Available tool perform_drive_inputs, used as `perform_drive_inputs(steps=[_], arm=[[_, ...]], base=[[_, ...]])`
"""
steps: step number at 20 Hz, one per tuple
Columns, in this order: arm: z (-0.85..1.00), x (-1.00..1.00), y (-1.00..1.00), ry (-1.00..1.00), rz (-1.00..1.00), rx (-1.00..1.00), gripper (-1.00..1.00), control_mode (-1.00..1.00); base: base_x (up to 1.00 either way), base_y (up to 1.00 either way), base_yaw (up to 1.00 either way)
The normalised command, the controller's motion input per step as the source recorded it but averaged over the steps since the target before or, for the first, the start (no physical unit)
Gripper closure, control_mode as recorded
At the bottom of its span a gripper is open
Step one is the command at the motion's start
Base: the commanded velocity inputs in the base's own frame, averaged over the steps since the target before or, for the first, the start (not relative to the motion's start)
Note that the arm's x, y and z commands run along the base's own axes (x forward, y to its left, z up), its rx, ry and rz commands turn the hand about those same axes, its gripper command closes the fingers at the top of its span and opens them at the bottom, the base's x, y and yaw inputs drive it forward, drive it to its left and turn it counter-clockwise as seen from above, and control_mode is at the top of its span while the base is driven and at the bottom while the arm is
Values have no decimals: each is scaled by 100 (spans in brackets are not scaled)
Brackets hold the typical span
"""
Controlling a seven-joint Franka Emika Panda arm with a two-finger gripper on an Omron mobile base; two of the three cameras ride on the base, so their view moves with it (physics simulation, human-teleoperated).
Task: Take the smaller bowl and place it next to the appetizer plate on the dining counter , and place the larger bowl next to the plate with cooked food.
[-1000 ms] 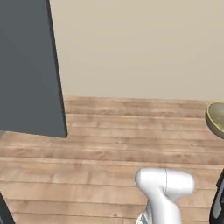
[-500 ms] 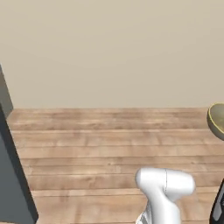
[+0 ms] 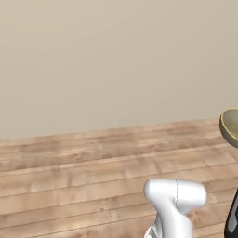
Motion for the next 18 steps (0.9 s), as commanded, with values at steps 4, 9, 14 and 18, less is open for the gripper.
perform_drive_inputs(steps=[4,9,14,18], arm=[[0,0,0,0,0,0,100,100],[0,0,0,0,0,0,100,100],[0,0,0,0,0,0,100,100],[0,0,0,0,0,0,100,100]], base=[[100,1,-45],[97,33,-64],[86,50,-71],[100,67,-65]])
